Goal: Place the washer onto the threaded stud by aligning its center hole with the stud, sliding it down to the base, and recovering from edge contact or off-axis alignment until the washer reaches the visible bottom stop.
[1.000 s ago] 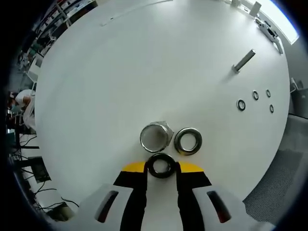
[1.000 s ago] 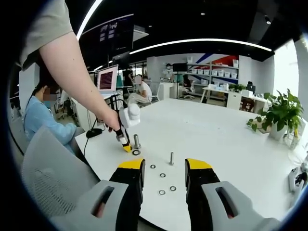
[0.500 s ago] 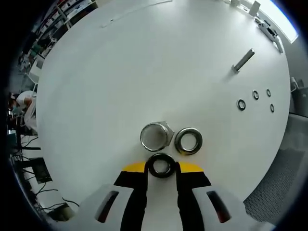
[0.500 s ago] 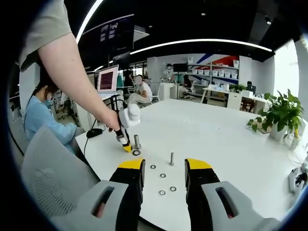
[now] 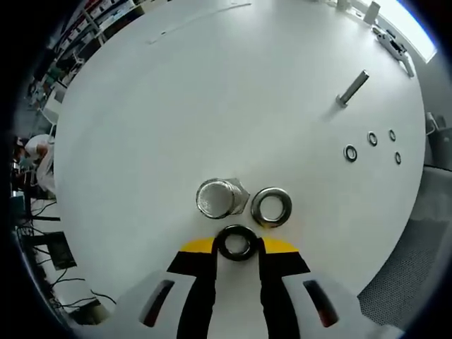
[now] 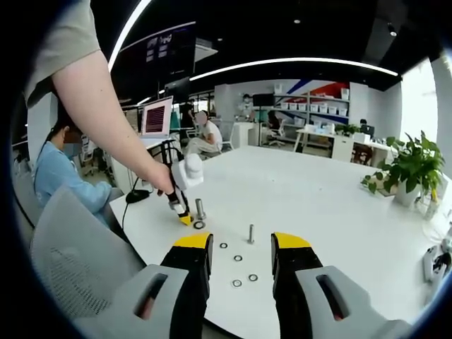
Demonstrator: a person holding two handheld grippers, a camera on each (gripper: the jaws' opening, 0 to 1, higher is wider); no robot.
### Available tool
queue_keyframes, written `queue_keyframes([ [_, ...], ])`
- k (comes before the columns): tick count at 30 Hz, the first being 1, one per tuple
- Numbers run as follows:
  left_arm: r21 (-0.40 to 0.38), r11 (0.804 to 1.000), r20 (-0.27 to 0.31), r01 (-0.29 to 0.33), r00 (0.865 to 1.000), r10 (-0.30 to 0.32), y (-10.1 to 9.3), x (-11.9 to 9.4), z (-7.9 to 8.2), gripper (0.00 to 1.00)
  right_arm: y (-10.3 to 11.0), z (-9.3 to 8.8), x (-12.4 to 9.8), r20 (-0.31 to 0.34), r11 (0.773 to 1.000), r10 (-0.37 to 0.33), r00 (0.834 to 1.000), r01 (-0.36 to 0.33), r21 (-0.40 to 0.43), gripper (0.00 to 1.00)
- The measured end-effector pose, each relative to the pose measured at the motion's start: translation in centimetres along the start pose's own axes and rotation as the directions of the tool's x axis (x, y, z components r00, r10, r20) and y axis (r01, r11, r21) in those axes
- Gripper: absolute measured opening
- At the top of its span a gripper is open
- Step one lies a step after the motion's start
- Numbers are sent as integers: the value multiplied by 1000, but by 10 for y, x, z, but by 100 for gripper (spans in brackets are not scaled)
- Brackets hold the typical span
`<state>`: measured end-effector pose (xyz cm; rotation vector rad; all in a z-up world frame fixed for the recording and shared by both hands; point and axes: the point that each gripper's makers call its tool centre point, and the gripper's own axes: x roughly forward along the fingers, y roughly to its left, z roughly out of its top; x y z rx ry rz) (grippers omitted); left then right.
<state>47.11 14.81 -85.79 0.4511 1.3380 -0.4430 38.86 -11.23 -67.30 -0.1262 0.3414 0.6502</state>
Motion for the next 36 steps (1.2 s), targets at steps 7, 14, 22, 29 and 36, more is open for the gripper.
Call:
queue_keyframes([
  [7,1,1000,18,0,1000,0,0,-4,-1,21,0,0,0,0,1000,-3,1000,3,1,35],
  [14,-9,1000,33,6,999,-5,0,-9,1,21,-1,0,0,1,1000,-4,1000,4,1,35],
  [22,-8,1000,52,6,999,-5,-1,-14,3,21,-1,0,0,2,1000,-4,1000,4,1,35],
  [29,-6,1000,73,6,997,-6,1,-25,4,21,-2,-2,0,-13,1000,-11,1000,11,-4,35],
  [36,29,1000,91,-3,996,0,0,-39,7,21,-2,-1,0,-8,1000,-11,1000,11,-5,35],
])
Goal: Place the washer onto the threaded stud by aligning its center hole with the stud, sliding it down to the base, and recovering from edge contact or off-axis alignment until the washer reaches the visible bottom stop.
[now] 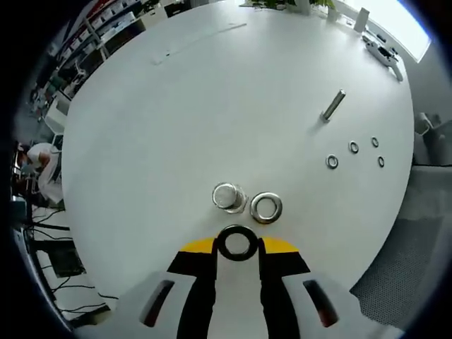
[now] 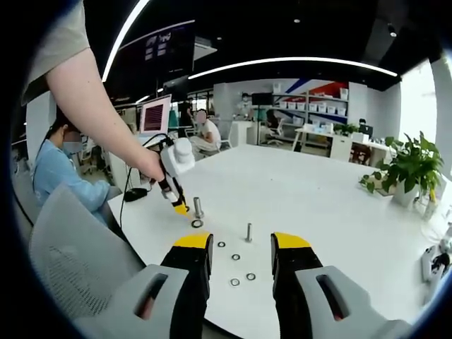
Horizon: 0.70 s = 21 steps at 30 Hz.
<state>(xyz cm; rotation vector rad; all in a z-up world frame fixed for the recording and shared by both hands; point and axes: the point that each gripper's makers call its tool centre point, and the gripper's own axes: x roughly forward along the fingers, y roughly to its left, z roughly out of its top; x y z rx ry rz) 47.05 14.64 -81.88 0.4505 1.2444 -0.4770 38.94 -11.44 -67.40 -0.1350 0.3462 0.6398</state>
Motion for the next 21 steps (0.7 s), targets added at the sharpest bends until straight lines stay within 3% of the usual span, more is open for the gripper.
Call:
queue_keyframes([
  [9,49,999,11,-4,1000,3,4,-12,5,21,0,1,0,3,1000,2,1000,-2,0,35],
  [21,77,997,48,-19,999,15,11,-29,28,21,0,1,0,3,1000,1,1000,-1,-4,35],
])
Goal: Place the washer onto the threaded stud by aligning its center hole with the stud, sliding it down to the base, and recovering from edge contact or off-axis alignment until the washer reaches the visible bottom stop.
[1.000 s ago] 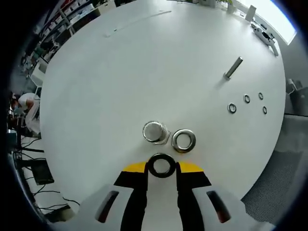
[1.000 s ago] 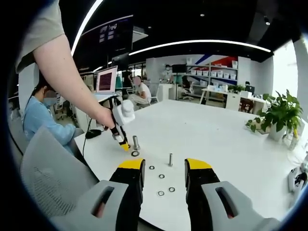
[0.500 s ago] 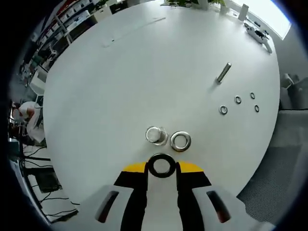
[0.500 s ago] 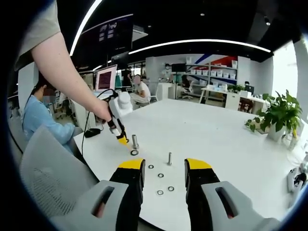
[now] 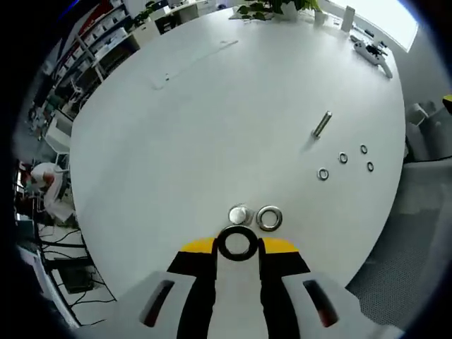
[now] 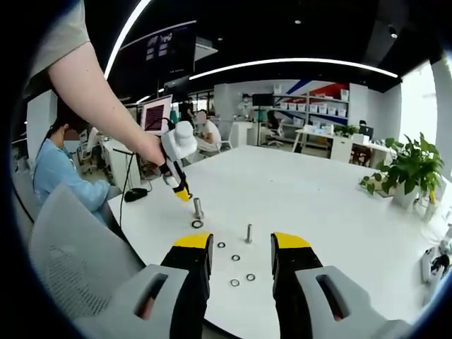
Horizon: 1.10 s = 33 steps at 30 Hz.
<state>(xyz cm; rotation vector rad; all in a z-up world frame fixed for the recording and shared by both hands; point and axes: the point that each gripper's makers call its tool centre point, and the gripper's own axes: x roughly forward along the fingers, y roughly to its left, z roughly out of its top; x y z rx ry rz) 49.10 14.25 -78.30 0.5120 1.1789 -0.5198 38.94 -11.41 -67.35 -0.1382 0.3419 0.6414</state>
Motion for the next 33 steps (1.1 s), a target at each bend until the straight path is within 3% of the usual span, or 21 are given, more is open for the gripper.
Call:
queue_keyframes([
  [16,48,999,-8,2,1000,-1,-3,7,20,21,-1,0,0,0,1000,-6,1000,6,-7,35],
  [33,85,996,-57,-7,998,12,-2,14,14,21,-2,0,0,1,1000,-8,1000,8,-5,35],
])
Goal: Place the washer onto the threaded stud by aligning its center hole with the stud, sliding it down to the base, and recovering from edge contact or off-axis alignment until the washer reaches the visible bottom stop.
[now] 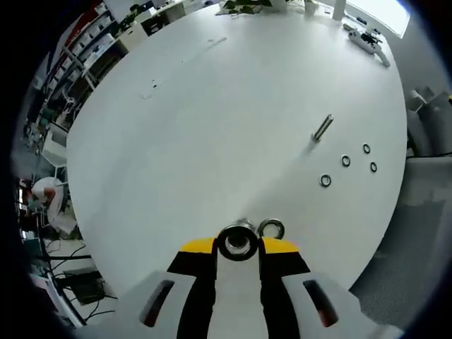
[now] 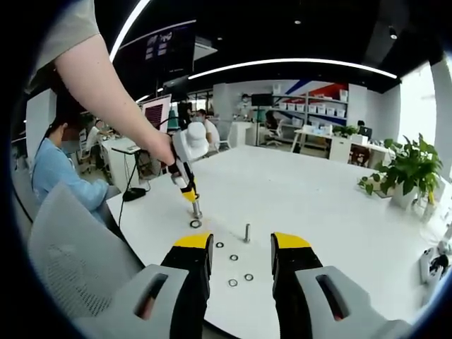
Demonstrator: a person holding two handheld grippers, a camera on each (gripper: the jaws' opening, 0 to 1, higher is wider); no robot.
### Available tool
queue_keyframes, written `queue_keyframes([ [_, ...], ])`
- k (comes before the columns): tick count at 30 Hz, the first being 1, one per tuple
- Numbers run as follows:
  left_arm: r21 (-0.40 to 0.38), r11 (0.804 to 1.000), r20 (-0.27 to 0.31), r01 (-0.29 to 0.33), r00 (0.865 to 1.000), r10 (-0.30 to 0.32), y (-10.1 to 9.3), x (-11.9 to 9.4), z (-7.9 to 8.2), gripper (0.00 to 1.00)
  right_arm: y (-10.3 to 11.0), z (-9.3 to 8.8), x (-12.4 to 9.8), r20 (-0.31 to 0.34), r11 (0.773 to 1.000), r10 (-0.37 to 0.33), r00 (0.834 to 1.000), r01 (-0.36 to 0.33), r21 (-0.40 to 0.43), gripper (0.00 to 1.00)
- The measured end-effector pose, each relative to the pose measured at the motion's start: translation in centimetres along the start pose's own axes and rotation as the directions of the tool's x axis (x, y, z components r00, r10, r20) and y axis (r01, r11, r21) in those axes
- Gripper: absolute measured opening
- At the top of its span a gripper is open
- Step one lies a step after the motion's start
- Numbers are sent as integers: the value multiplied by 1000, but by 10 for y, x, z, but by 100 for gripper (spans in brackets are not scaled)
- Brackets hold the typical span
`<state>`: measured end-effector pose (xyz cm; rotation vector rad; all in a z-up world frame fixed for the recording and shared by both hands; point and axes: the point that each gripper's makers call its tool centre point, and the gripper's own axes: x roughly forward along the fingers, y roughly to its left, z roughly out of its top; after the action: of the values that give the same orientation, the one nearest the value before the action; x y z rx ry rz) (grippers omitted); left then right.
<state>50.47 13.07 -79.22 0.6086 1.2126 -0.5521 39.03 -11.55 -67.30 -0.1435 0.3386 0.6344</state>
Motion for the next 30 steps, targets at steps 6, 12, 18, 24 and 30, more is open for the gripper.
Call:
queue_keyframes([
  [6,13,1000,-2,-1,1000,1,-1,1,2,21,1,0,0,1,1000,2,1000,-2,-1,35],
  [12,4,1000,-14,-2,1000,2,-1,5,2,21,1,-1,0,0,1000,4,1000,-4,-3,35],
  [18,23,1000,-24,-8,1000,8,-1,9,2,21,1,-1,0,-2,1000,6,1000,-6,-2,35],
  [24,36,999,-37,-16,999,18,-3,9,1,21,1,-1,0,-3,1000,5,1000,-5,-1,35],
  [30,37,999,-46,-19,999,21,-2,12,1,21,1,-1,0,-2,1000,7,1000,-7,-1,35],
])
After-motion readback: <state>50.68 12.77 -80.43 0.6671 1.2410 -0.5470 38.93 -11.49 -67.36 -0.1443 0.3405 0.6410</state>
